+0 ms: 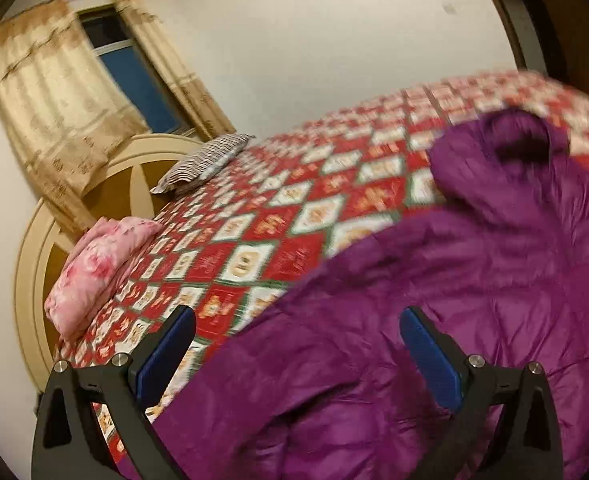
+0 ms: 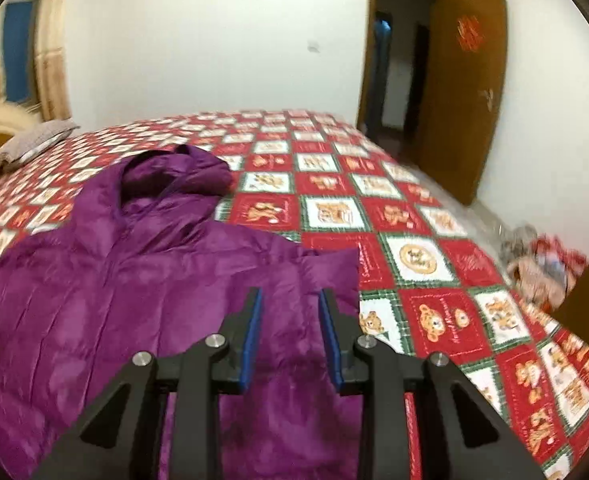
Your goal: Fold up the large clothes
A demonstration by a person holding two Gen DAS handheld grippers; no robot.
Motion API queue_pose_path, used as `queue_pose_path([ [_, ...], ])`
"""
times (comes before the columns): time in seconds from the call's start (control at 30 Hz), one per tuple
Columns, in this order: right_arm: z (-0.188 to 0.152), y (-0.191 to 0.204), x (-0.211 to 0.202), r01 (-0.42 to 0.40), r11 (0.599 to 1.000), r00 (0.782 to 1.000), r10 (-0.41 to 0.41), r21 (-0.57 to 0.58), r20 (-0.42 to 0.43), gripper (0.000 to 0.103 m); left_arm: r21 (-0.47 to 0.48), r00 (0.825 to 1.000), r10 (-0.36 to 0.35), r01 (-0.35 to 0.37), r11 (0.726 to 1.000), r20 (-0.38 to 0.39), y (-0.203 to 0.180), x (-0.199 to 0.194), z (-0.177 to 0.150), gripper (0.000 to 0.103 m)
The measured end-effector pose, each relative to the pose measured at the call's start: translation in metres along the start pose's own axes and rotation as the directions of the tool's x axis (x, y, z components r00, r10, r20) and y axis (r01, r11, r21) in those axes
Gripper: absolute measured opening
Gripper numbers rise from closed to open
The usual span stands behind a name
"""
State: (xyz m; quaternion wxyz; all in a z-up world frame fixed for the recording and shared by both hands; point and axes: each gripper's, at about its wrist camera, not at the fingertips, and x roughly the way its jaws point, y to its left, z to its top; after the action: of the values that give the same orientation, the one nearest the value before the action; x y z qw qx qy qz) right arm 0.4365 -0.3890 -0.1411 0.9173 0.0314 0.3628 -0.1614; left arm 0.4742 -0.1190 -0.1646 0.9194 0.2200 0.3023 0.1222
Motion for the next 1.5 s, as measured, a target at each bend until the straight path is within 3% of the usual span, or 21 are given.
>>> queue_pose_path([
  [0.1, -0.008, 0.000, 0.037, 0.005, 1.000, 0.994, -0.007, -0.018, -0.105, 0.031, 0.090, 0.996, 0.045, -0.038, 0.995, -0.073, -0.030, 0.031, -0.022, 0.102],
  [0.17, -0.020, -0.001, 0.055, 0.007, 0.999, 0.987, -0.013, -0.033, -0.163, 0.031, 0.073, 0.997, 0.035, -0.030, 0.997, -0.074, -0.031, 0.035, -0.027, 0.102],
  [0.37, -0.020, -0.003, 0.057, 0.004, 0.999, 0.985, -0.012, -0.047, -0.173, 0.031, 0.060, 0.995, 0.022, -0.016, 0.998, -0.100, -0.023, 0.030, -0.022, 0.102],
  [0.47, -0.015, -0.001, 0.023, -0.006, 1.000, 0.989, 0.003, -0.019, -0.151, 0.032, -0.026, 0.995, -0.079, 0.077, 0.997, -0.067, 0.005, 0.000, -0.014, 0.102],
  [0.53, -0.015, 0.010, -0.008, -0.042, 0.999, 0.992, 0.038, -0.028, -0.118, 0.037, -0.031, 0.992, -0.119, 0.118, 0.993, -0.036, 0.009, -0.019, -0.017, 0.102],
  [0.6, -0.021, 0.033, -0.031, -0.087, 0.995, 0.993, 0.082, -0.055, -0.083, 0.044, -0.027, 0.981, -0.182, 0.180, 0.983, -0.065, -0.001, -0.022, -0.024, 0.102],
  [0.73, -0.045, 0.077, -0.025, -0.150, 0.982, 0.981, 0.134, -0.117, -0.139, 0.045, 0.017, 0.975, -0.163, 0.167, 0.986, -0.152, -0.029, -0.004, -0.045, 0.102],
  [0.87, -0.072, 0.089, 0.001, -0.130, 0.983, 0.976, 0.103, -0.133, -0.194, 0.044, -0.006, 0.974, -0.185, 0.186, 0.983, -0.129, -0.029, -0.002, -0.051, 0.102],
  [1.3, -0.082, 0.100, 0.002, -0.066, 0.981, 0.991, 0.044, -0.180, -0.126, 0.045, -0.076, 0.953, -0.270, 0.261, 0.962, -0.141, -0.026, 0.009, -0.051, 0.102],
  [1.5, -0.083, 0.103, 0.002, -0.049, 0.980, 0.992, 0.026, -0.194, -0.120, 0.045, -0.067, 0.959, -0.254, 0.247, 0.967, -0.126, -0.027, 0.008, -0.052, 0.102],
])
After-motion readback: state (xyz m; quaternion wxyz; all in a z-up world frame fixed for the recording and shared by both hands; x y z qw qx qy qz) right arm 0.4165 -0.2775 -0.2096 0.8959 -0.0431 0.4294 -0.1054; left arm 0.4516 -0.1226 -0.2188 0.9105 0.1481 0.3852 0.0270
